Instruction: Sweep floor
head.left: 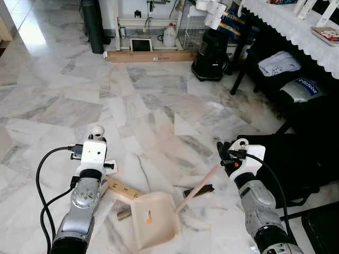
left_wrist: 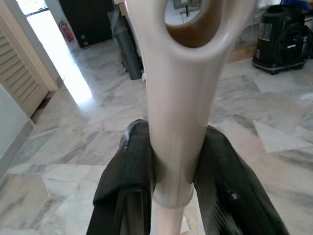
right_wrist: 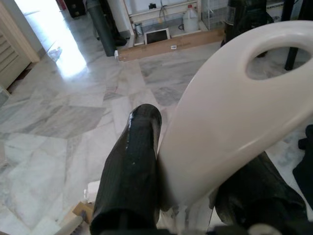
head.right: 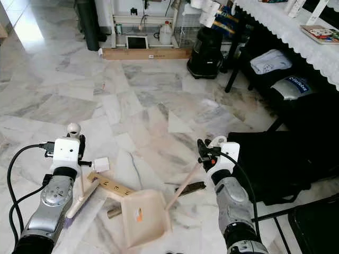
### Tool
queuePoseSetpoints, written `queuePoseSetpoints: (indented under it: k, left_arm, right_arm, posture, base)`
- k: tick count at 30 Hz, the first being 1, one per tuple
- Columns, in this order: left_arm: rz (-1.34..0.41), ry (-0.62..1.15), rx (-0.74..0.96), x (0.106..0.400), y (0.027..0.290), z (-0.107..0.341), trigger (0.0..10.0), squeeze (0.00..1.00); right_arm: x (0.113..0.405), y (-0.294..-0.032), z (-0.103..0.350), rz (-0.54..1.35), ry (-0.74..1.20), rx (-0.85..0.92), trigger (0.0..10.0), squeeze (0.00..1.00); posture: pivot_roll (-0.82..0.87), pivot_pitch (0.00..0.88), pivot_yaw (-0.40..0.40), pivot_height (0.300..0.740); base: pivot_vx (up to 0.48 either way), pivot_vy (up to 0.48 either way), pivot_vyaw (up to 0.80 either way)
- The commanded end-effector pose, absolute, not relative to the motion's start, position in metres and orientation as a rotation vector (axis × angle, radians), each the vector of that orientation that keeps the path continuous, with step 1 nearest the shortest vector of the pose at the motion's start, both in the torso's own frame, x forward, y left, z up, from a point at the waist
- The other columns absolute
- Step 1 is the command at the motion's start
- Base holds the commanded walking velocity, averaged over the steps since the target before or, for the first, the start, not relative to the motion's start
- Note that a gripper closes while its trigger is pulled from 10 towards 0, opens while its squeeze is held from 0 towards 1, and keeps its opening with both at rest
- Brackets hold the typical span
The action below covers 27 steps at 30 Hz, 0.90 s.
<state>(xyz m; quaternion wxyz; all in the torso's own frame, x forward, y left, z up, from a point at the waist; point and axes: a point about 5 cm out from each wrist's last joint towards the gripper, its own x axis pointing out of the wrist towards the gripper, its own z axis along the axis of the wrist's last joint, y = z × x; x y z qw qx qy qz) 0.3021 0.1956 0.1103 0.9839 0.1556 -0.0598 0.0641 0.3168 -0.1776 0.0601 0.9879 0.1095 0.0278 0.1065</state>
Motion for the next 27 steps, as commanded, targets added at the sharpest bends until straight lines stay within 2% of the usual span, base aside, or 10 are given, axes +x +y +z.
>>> queuePoseSetpoints:
  k: [1, 27]
  left_arm:
    - [0.128, -0.157, 0.334, 0.303, 0.195, 0.117, 10.0, 0.0]
    - [0.131, -0.149, 0.342, 0.298, 0.197, 0.116, 10.0, 0.0]
  right_arm:
    - [0.316, -0.184, 0.061, 0.189, 0.047, 0.219, 10.0, 0.0]
    - [0.307, -0.198, 0.046, 0.084, 0.111, 0.144, 10.0, 0.0]
  posture:
    - [0.08, 0.109, -0.108, 0.74]
    - [0.09, 0.15, -0.106, 0.74]
  base:
    - [0.0, 0.0, 0.0]
    - [0.0, 0.0, 0.0]
